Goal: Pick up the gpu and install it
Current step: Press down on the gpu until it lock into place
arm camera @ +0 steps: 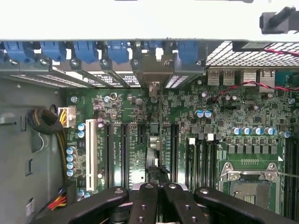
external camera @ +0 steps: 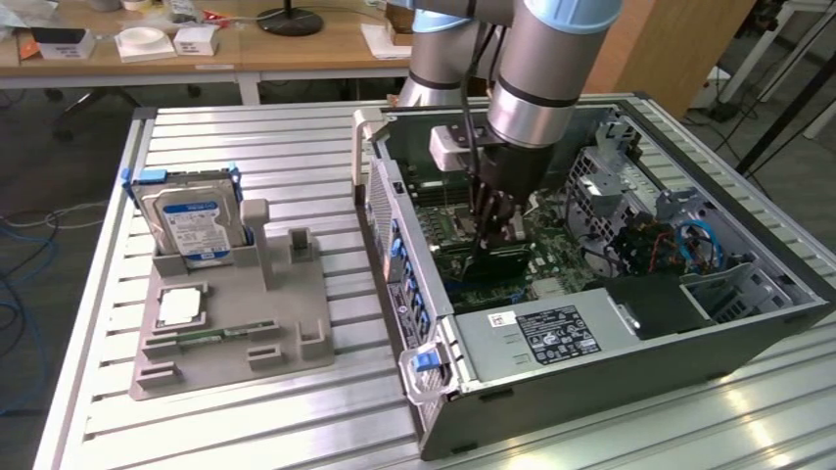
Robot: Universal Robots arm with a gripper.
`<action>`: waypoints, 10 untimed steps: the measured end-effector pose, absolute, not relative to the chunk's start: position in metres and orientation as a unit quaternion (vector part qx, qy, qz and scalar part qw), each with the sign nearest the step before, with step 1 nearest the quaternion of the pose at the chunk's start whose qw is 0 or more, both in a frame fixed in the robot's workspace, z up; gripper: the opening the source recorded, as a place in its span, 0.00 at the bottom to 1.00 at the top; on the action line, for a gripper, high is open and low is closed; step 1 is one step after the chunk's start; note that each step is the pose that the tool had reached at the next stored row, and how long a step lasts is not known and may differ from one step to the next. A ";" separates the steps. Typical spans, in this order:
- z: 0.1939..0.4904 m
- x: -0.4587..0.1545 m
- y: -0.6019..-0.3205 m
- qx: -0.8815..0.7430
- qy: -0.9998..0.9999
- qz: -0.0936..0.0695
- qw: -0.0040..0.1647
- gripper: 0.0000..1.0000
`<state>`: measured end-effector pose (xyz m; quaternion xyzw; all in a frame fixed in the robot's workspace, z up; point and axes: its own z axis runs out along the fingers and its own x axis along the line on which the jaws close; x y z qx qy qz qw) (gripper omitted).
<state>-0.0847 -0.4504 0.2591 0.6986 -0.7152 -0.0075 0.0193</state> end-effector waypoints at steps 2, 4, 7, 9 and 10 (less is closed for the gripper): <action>0.260 -0.086 -0.450 0.698 -0.715 -0.008 0.019 0.11; 0.263 -0.087 -0.450 0.698 -0.716 -0.010 0.016 0.11; 0.271 -0.089 -0.450 0.696 -0.718 -0.012 0.015 0.11; 0.275 -0.090 -0.450 0.695 -0.719 -0.013 0.014 0.11; 0.277 -0.091 -0.450 0.695 -0.719 -0.014 0.014 0.11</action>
